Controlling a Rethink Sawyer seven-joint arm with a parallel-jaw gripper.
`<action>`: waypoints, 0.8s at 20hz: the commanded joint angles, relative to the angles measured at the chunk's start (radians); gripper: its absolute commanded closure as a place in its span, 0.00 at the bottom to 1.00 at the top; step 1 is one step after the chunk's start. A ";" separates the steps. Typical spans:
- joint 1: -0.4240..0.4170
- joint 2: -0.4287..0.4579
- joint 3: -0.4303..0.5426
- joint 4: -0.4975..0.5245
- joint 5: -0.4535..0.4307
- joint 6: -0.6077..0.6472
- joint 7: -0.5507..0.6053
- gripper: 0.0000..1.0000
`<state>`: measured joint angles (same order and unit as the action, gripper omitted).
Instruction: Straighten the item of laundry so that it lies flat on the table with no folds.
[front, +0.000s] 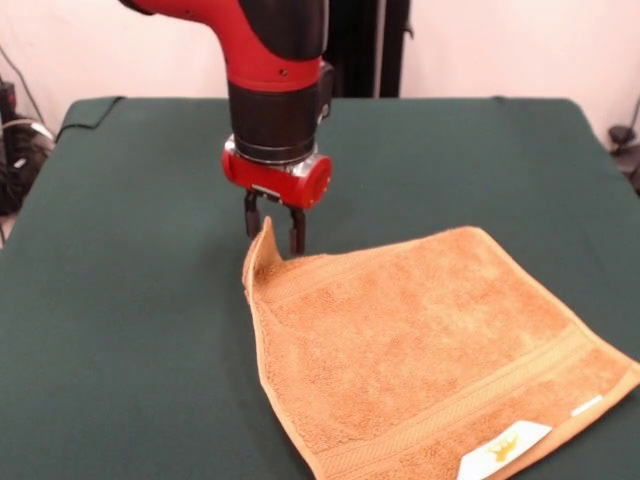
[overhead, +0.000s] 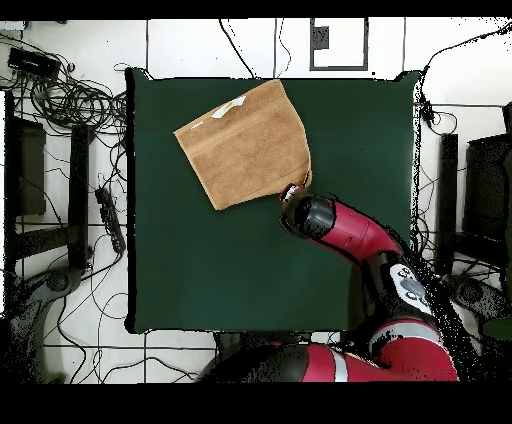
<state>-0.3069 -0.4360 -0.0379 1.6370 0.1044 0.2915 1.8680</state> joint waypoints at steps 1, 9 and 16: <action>0.014 -0.016 0.108 -0.049 -0.004 0.169 0.045 0.00; 0.021 -0.026 0.097 -0.073 -0.006 0.218 0.049 0.00; -0.007 0.025 0.144 -0.108 0.005 0.181 0.041 0.00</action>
<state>-0.3080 -0.4725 -0.0375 1.5695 0.1040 0.3990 1.8680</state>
